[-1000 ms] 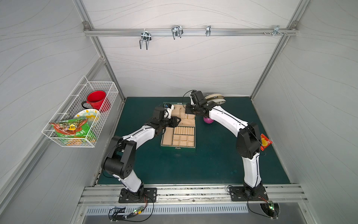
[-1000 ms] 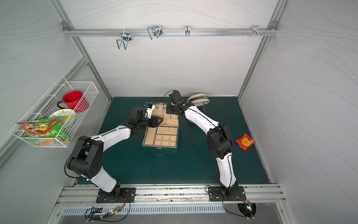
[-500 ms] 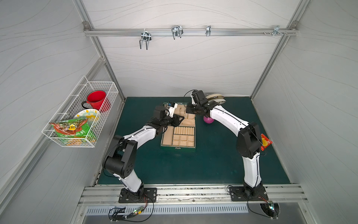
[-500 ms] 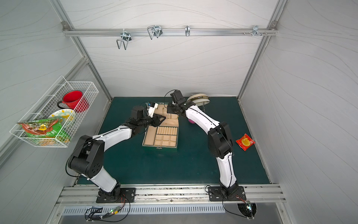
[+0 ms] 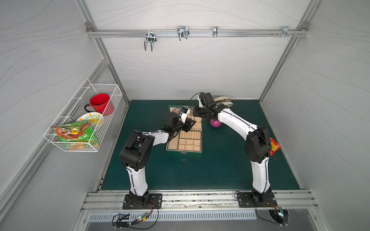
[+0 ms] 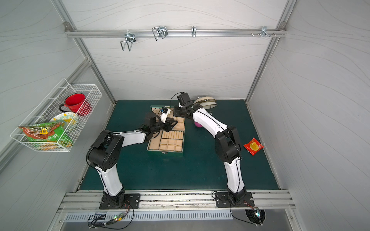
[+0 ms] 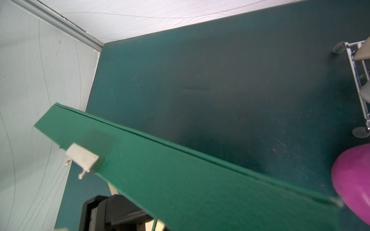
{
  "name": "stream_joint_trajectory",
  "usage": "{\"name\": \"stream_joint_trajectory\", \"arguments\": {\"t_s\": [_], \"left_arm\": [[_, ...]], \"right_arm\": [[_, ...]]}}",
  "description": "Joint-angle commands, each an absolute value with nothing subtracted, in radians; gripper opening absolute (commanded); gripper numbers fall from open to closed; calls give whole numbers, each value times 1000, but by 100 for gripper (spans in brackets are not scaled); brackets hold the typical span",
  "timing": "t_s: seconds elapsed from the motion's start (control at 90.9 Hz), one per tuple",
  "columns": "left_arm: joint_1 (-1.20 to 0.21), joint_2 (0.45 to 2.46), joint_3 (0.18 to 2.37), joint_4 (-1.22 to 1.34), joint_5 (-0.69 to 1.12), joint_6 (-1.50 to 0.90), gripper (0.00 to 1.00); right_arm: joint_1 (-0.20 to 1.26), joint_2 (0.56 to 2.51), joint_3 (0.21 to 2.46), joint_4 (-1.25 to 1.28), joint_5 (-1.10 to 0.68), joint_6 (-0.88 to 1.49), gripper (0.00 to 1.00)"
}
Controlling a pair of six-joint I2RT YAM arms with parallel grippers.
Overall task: Put jewelry chain into jewelry box
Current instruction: Adjust the necklace at the jewelry box clasp.
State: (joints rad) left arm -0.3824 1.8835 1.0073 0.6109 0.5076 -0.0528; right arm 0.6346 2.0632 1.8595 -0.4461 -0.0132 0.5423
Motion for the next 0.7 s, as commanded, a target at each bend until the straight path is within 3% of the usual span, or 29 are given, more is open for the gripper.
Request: {"name": "stream_joint_trajectory", "arguments": {"t_s": [0.0,0.319,0.429,0.561,0.693], "left_arm": [[-387,1925,1082,705,503,-27,44],[-390,2000,1164,660,543,-22,38],[-390,2021,1175,661,549,-30,28],[-393,2008,1164,646,536,-34,6],[-393,1935,1126,615,509,-39,0]], "right_arm": [[624,2034,1854,-448,-12,552,0],[621,2040,1861,-443,-15,553,0],[619,2043,1864,-444,-16,554,0],[618,2045,1863,-442,-16,550,0],[617,2049,1862,-431,-15,543,0]]}}
